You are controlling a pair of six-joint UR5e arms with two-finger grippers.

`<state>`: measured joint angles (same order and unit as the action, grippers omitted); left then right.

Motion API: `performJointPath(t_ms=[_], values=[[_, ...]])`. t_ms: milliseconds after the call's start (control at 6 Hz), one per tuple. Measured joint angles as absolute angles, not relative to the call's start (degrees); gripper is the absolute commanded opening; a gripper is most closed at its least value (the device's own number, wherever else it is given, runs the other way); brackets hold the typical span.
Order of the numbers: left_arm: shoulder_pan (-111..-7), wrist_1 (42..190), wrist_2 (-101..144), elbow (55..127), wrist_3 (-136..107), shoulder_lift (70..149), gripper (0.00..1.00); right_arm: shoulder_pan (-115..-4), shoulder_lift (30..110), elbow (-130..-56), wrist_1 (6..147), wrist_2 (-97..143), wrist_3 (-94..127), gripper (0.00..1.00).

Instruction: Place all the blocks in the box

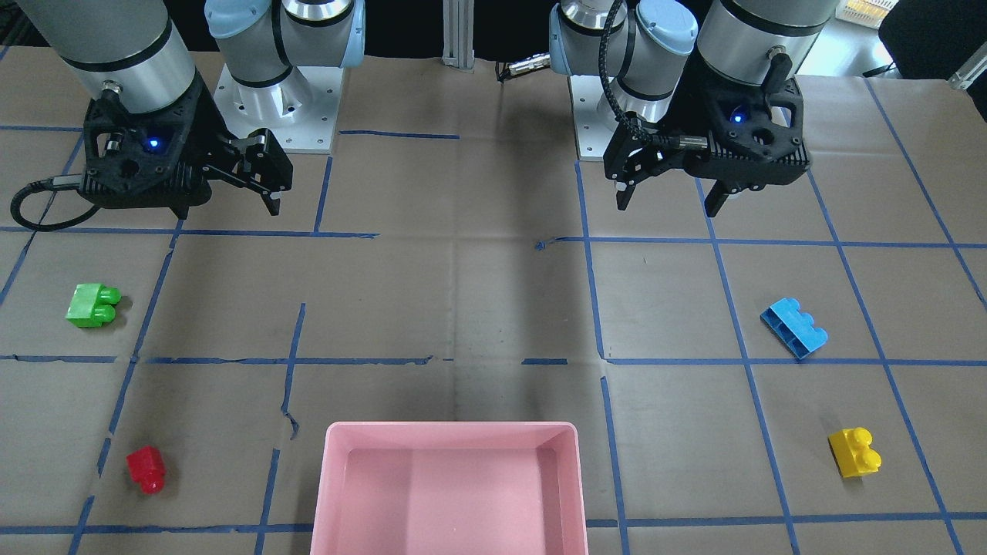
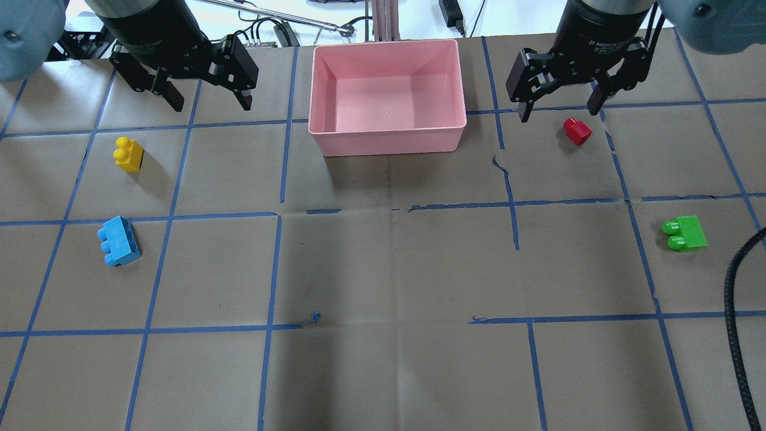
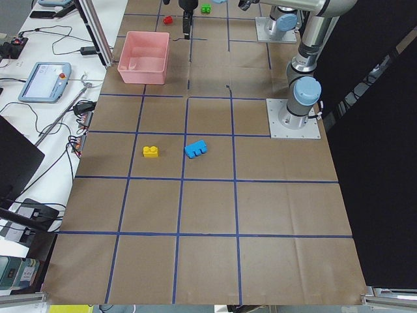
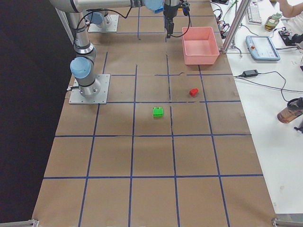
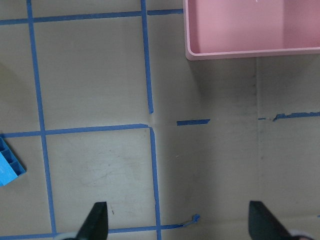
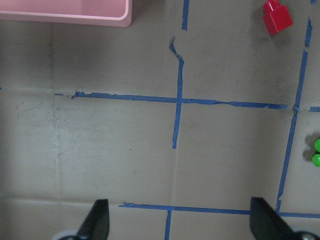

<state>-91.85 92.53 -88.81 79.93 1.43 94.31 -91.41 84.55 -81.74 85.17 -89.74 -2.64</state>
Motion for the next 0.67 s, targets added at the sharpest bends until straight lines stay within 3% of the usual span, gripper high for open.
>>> performJointPath(t_ms=[333,667], values=[[-91.1,92.8,-89.2,80.2,1.6,94.2,0.99,-91.1,84.5,-81.8,85.2,-89.8,-2.7,1.0],[-83.7,92.2,-90.1,82.2,2.7,95.1,0.99,-88.1,84.2,-81.8,85.3,-89.8,-6.2,1.0]])
